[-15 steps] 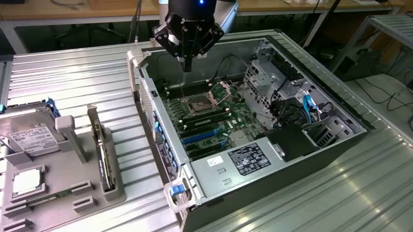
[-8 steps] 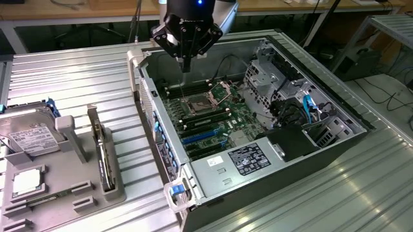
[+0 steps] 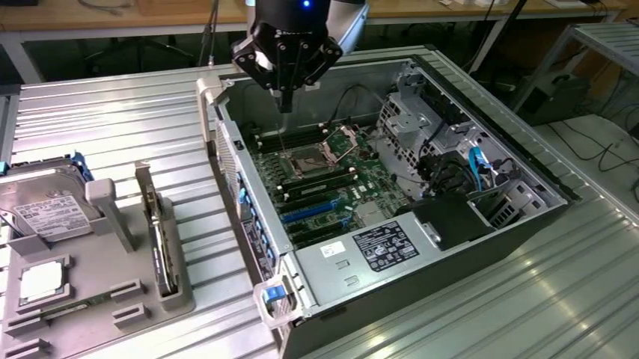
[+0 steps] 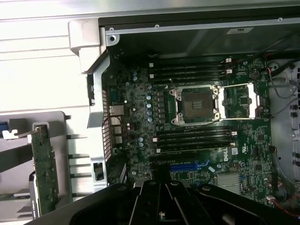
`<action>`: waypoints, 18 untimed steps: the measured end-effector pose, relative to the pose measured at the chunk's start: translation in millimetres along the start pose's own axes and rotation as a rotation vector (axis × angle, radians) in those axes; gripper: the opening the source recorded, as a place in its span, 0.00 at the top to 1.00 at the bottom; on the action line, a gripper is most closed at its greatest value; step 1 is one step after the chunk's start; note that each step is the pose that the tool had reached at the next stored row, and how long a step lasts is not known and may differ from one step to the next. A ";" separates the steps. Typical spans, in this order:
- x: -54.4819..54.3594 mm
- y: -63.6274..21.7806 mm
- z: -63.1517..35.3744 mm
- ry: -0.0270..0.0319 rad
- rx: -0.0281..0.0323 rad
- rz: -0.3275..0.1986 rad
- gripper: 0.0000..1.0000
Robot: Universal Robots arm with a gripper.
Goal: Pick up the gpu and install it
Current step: 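Reach for the gpu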
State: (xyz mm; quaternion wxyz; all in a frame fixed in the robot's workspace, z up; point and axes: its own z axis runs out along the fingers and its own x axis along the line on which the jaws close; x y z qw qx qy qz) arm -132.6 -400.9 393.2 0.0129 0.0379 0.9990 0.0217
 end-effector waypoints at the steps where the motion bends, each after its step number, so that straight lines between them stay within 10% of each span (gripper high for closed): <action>1: 0.4 -0.1 0.0 0.0001 0.0001 0.000 0.89; 18: 14.2 -9.2 -0.6 0.0022 -0.0009 -0.030 0.89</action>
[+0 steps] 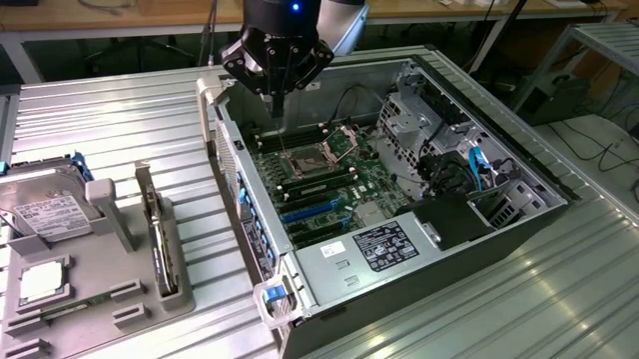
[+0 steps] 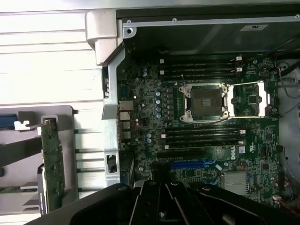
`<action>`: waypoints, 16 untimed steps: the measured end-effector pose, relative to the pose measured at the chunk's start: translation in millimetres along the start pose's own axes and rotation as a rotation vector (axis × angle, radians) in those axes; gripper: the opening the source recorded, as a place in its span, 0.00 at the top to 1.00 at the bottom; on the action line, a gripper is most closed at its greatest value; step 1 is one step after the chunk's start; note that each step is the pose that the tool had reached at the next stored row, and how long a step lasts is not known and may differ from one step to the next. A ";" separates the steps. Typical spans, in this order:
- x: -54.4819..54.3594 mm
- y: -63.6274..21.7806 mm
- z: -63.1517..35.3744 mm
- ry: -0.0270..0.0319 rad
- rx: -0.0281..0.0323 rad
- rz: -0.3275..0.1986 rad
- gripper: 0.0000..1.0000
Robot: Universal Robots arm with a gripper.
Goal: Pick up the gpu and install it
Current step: 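Reach for the gpu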
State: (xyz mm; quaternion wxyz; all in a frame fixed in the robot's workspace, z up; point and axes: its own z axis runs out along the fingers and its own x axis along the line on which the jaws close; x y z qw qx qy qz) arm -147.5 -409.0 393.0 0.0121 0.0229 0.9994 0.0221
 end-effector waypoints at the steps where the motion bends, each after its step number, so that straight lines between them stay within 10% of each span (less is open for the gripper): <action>1: 0.5 -1.4 -0.1 0.0002 0.0000 -0.003 0.89; 16: 14.4 -22.0 -0.1 0.0021 -0.0012 -0.047 0.89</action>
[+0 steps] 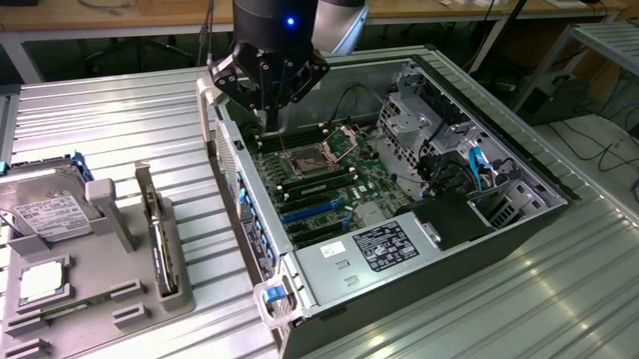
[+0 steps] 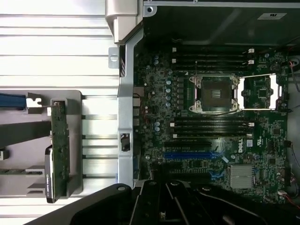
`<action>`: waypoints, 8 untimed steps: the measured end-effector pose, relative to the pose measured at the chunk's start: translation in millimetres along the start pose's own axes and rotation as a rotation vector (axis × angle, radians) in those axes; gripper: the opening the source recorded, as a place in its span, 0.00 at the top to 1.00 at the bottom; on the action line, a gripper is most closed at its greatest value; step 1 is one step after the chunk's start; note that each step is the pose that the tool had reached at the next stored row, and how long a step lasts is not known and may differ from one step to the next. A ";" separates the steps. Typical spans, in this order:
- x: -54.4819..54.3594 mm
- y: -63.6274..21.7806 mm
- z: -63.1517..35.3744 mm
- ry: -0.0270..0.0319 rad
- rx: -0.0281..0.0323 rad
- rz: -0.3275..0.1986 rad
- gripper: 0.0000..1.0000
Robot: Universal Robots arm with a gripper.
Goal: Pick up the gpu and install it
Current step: 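Reach for the gpu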
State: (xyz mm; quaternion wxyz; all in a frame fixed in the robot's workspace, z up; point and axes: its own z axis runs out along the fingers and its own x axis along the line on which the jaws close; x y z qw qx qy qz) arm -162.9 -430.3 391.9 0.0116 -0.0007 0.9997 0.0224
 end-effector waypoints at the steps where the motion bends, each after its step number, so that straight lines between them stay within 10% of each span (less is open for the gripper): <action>1: 1.1 -0.5 0.0 0.0002 0.0001 -0.002 0.89; 8: 10.7 -6.4 -0.4 0.0007 -0.0003 -0.015 0.89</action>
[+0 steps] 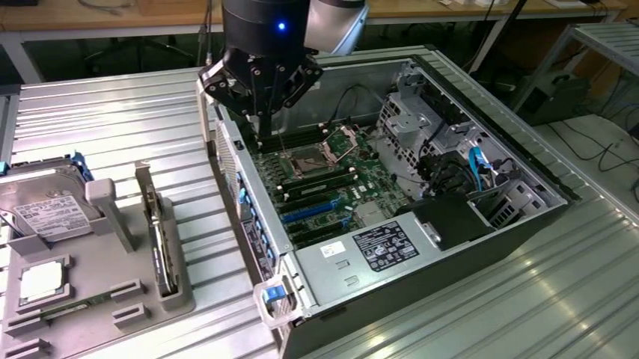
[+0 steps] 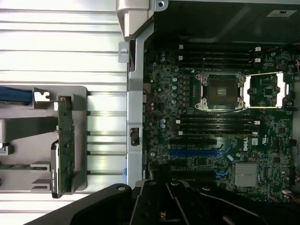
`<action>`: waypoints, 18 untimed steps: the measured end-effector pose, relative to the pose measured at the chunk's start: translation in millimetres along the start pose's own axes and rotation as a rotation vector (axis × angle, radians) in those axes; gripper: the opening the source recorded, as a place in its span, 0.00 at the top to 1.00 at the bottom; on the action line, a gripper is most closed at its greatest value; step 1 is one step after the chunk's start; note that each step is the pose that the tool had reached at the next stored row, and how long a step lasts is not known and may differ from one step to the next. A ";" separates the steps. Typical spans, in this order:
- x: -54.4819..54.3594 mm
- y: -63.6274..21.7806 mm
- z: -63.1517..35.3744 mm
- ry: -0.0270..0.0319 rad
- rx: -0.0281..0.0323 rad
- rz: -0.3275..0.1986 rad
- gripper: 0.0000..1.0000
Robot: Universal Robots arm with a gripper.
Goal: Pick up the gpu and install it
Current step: 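Reach for the gpu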
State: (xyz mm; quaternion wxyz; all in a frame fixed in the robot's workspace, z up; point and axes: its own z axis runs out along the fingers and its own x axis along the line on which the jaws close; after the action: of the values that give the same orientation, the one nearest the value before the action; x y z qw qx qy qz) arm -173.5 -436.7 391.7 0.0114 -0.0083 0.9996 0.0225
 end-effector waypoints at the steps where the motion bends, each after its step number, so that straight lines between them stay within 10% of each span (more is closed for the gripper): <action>1: 1.6 -1.4 -0.1 0.0001 -0.0001 -0.003 0.89; 18: 18.6 -14.6 -1.1 0.0023 -0.0012 -0.052 0.89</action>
State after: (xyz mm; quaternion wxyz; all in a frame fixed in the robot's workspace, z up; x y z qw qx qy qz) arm -191.9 -451.6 391.7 0.0108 -0.0342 0.9991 0.0227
